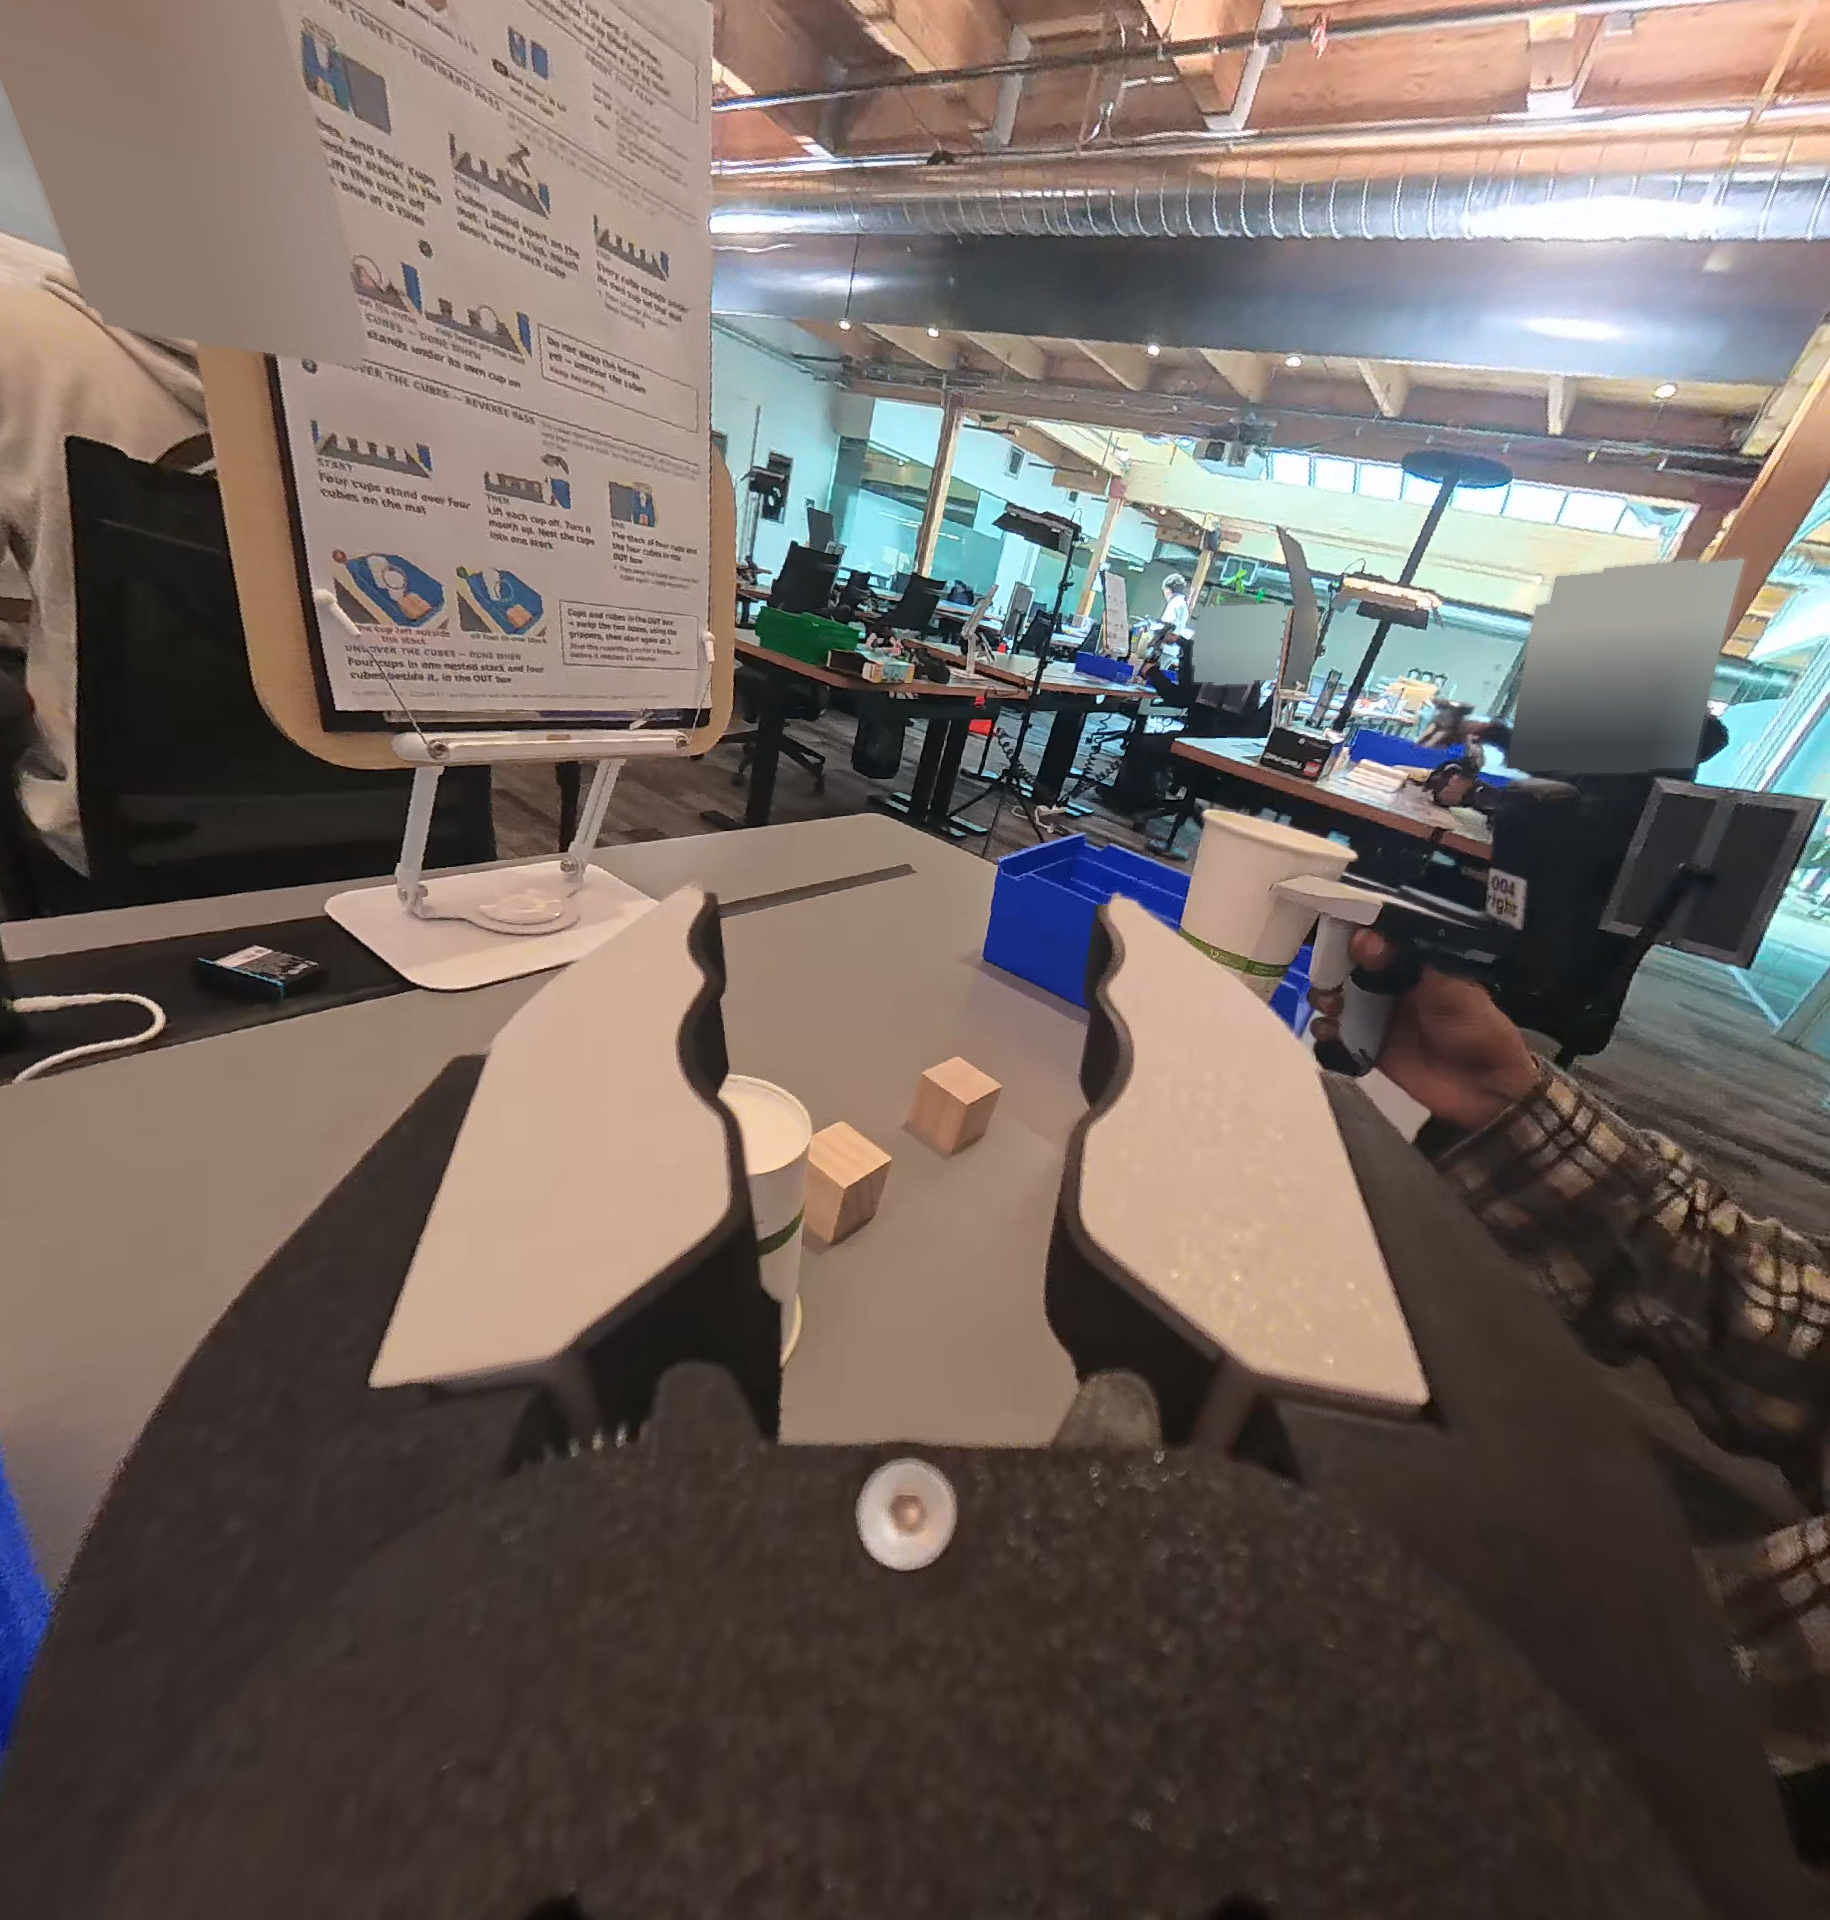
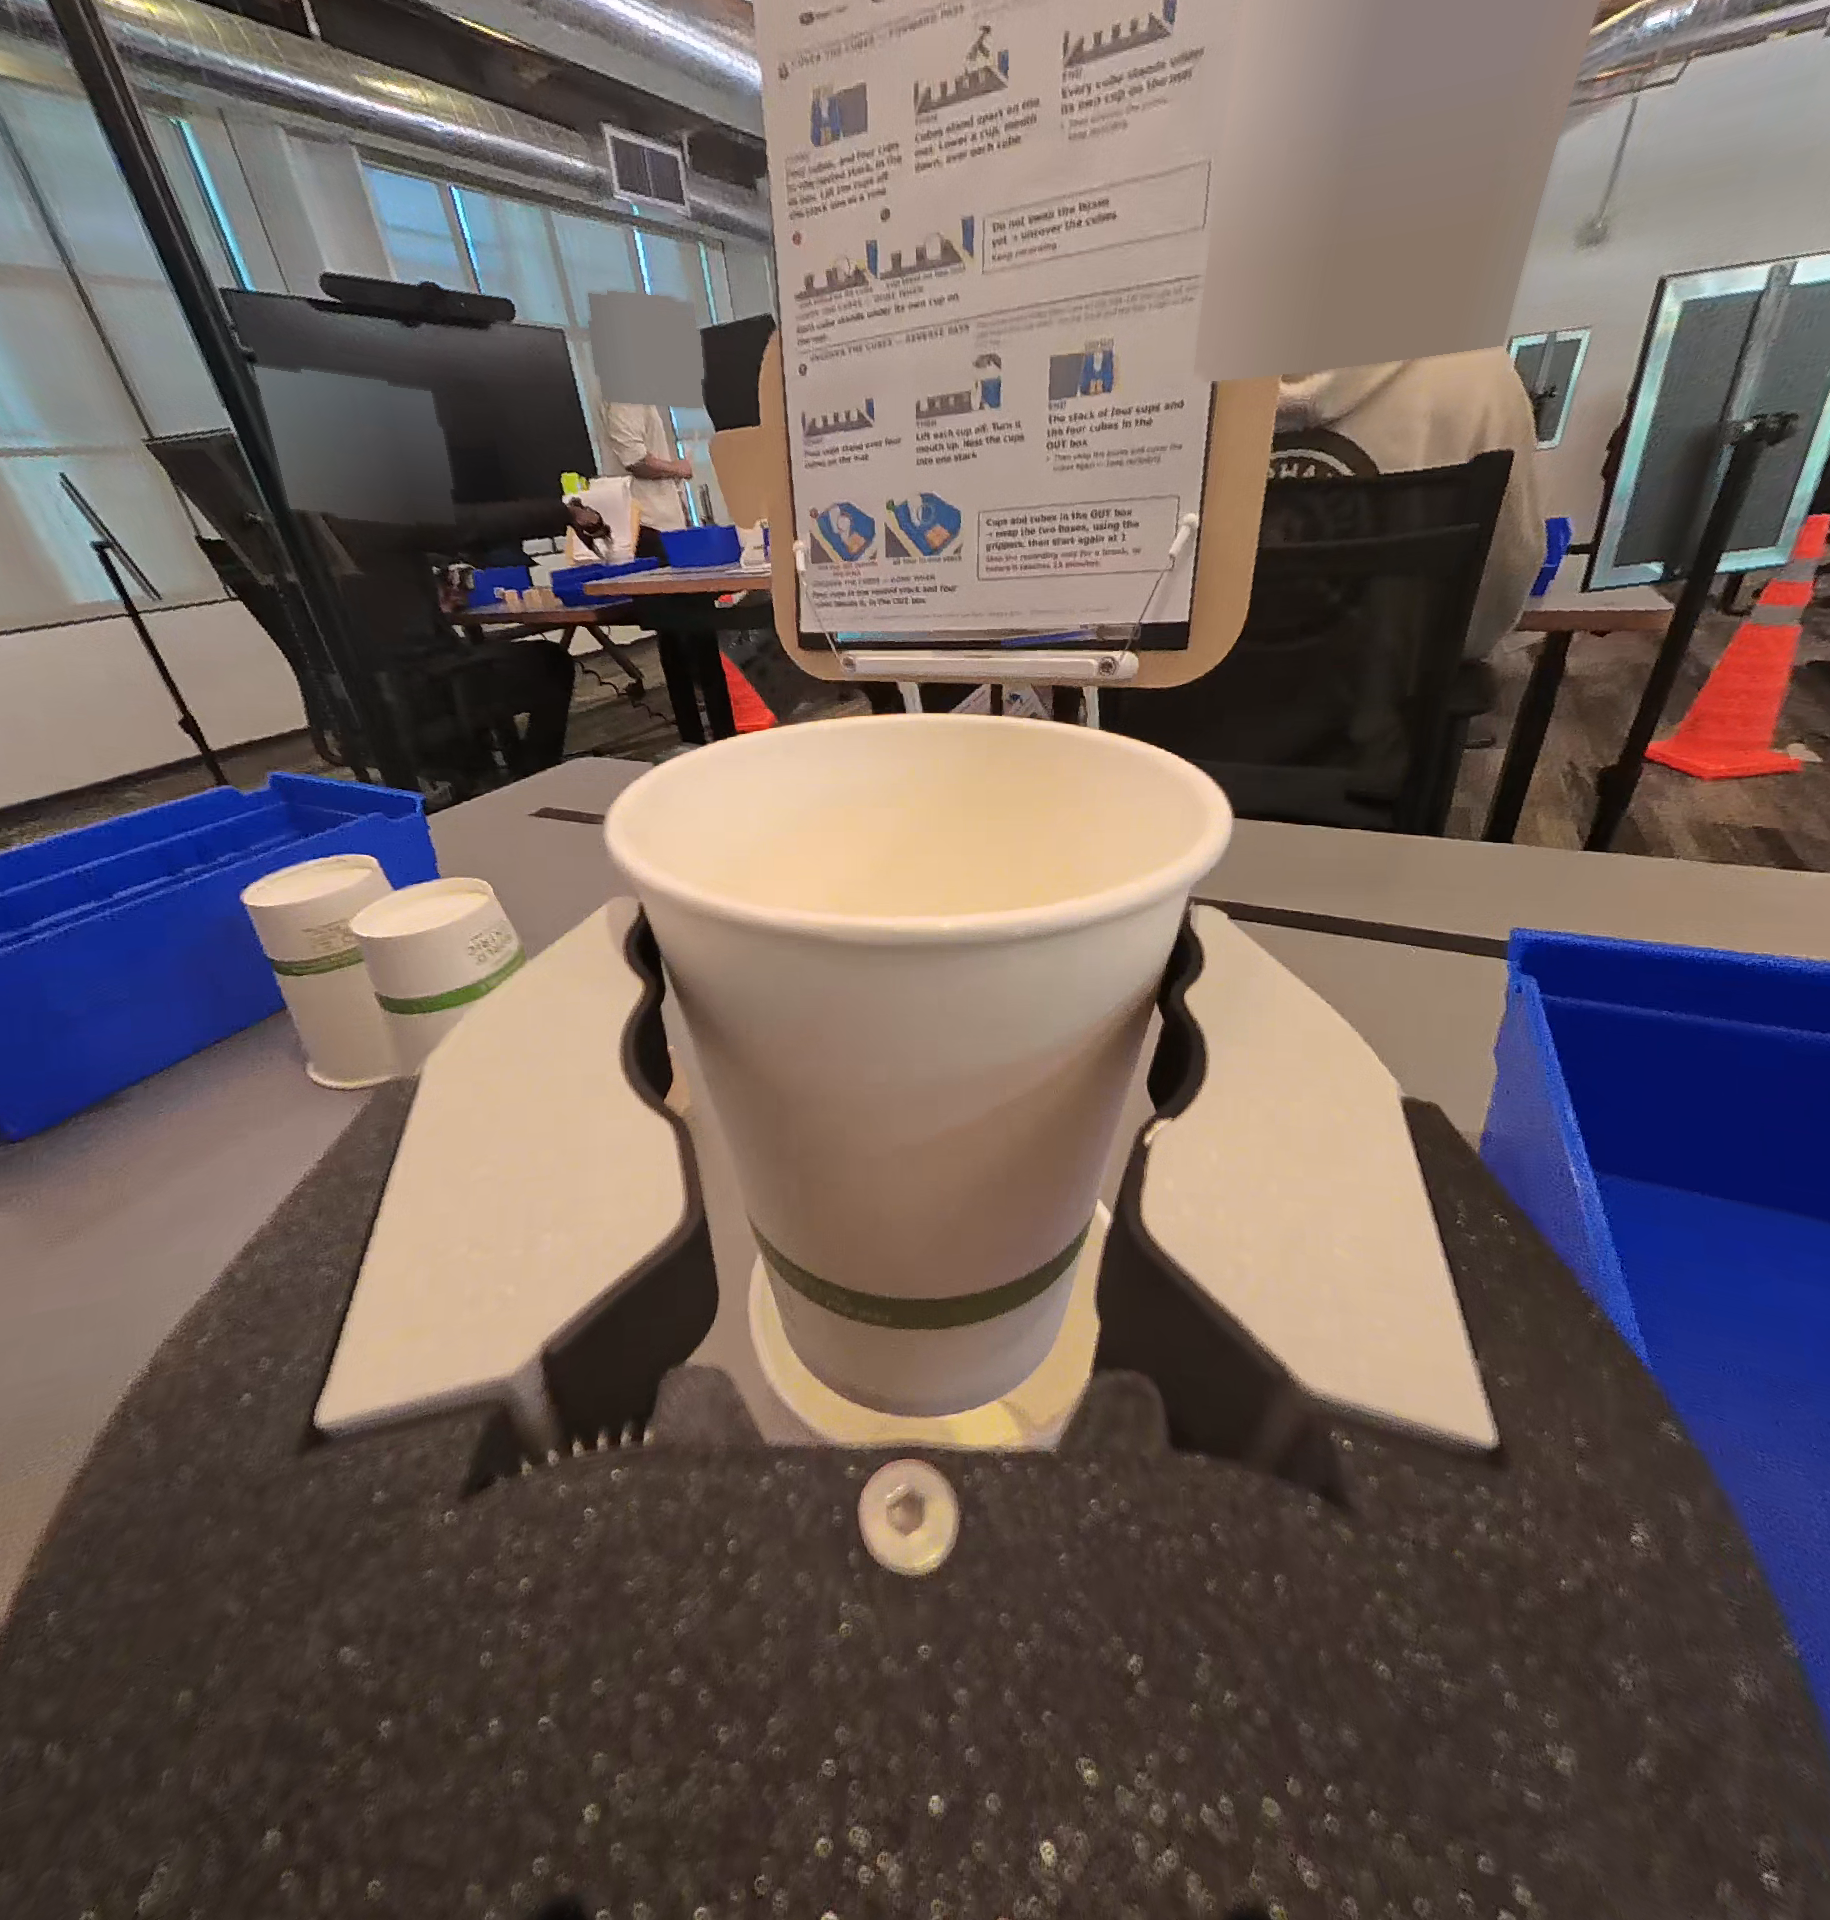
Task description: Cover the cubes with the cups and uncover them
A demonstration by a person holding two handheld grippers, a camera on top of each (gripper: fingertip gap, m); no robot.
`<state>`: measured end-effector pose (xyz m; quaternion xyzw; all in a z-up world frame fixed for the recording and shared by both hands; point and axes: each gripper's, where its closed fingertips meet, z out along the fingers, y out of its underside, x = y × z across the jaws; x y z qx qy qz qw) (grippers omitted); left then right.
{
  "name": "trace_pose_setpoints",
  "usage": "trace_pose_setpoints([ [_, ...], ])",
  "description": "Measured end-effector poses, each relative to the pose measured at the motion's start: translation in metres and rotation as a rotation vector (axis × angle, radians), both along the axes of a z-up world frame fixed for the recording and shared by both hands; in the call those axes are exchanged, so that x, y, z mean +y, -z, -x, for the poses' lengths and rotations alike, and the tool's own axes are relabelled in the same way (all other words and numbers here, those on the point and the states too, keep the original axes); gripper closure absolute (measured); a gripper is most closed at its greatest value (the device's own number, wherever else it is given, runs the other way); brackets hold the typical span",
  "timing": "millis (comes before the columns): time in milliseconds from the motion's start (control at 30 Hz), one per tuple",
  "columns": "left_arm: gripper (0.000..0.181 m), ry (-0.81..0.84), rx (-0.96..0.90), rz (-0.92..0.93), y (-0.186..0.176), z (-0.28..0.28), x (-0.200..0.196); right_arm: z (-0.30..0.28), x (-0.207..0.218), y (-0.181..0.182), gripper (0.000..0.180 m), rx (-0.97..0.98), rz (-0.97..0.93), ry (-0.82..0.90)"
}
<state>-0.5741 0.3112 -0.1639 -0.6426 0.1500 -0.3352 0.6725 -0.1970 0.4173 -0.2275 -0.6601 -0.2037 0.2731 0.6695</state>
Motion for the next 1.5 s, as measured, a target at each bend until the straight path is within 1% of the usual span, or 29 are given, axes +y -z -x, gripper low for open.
trace_pose_setpoints([
  [400, 0.117, 0.038, 0.042, 0.024, 0.008, -0.013, 0.003, 0.006, 0.007, 0.031, 0.088, -0.057, 0.013, 0.028],
  [467, 0.117, 0.039, 0.056, 0.03, 0.01, -0.015, 0.003, 0.006, 0.006, 0.035, 0.08, -0.055, 0.009, 0.028],
  [567, 0.116, 0.036, 0.059, 0.032, 0.011, -0.014, 0.004, 0.001, 0.004, 0.04, 0.054, -0.076, 0.003, 0.05],
  [733, 0.115, 0.022, 0.079, 0.06, 0.019, -0.012, 0.01, -0.007, -0.016, 0.034, 0.039, -0.122, -0.005, 0.03],
  [900, 0.115, -0.024, 0.167, 0.107, 0.035, -0.004, 0.02, -0.007, -0.051, 0.015, 0.04, -0.209, -0.04, -0.018],
  [1000, 0.115, -0.034, 0.236, 0.159, 0.048, 0.0, 0.03, 0.004, -0.072, 0.012, 0.044, -0.229, -0.019, -0.114],
  [1100, 0.113, 0.004, 0.34, 0.236, 0.06, -0.002, 0.04, 0.02, -0.092, 0.017, 0.052, -0.222, 0.032, -0.243],
  [1200, 0.112, 0.069, 0.502, 0.295, 0.066, -0.011, 0.048, 0.035, -0.105, 0.028, 0.053, -0.254, 0.061, -0.332],
  [1267, 0.109, 0.131, 0.645, 0.335, 0.073, -0.02, 0.054, 0.044, -0.111, 0.034, 0.053, -0.282, 0.06, -0.383],
  [1367, 0.104, 0.299, 0.913, 0.415, 0.094, -0.033, 0.055, 0.053, -0.119, 0.038, 0.053, -0.299, 0.049, -0.436],
  [1433, 0.094, 0.37, 1.103, 0.456, 0.11, -0.035, 0.06, 0.056, -0.124, 0.039, 0.053, -0.301, 0.04, -0.465],
  [1500, 0.088, 0.41, 1.248, 0.494, 0.123, -0.035, 0.069, 0.058, -0.128, 0.043, 0.053, -0.311, 0.039, -0.486],
])
